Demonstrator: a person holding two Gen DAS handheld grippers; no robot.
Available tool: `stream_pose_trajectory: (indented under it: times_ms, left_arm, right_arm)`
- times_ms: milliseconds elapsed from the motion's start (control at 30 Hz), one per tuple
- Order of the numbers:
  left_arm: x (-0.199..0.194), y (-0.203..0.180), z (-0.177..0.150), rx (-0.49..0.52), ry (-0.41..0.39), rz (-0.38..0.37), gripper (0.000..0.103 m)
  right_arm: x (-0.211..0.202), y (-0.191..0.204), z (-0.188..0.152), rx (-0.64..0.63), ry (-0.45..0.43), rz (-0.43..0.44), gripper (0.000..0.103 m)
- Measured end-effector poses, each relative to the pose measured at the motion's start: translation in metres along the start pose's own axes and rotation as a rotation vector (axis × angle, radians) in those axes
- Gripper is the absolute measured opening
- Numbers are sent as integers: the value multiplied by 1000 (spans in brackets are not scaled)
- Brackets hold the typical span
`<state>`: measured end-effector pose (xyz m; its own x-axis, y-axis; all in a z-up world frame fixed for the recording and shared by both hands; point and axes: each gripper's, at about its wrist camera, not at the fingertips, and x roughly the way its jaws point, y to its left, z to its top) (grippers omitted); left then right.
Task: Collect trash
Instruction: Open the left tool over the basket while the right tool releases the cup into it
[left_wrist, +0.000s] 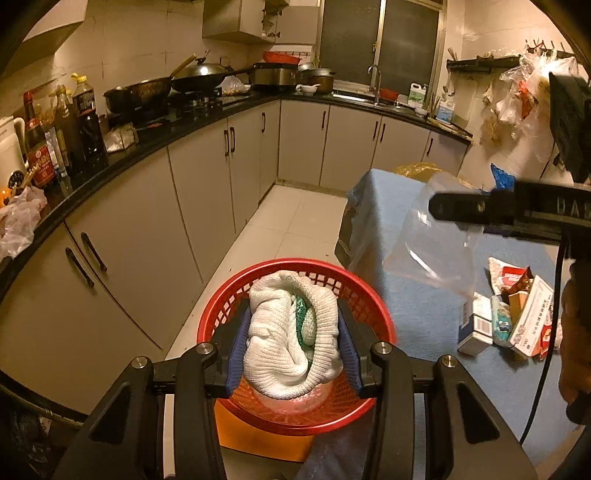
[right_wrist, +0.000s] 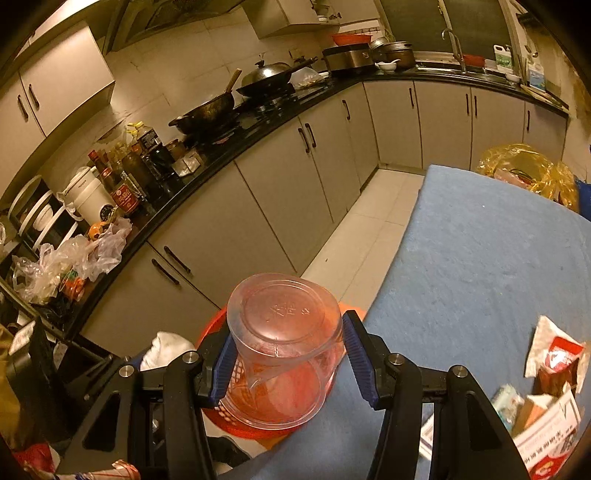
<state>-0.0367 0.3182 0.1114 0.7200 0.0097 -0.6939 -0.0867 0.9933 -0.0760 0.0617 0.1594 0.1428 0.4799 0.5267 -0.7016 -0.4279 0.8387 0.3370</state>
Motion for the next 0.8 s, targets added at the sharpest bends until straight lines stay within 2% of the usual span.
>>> stream_pose_trajectory:
  times_ms: [133,333,400,600,800]
  left_arm:
    - [13,6,-2,-9,17,-12,42]
    - [30,5,-6,30,28,-36,45]
    - [33,5,-9,40,29,-38,48]
    - [36,13,-13,9,29,-31,66]
    - [30,13,-13,4,21,-39,68]
  right_arm:
    - [22,2,5,2,25,4,59]
    - [56,0,4,14,72,9,60]
    - [63,-1,4,21,85,16,61]
    - [70,-3,4,44,93,24,66]
    - [66,4,4,44,90,28,70]
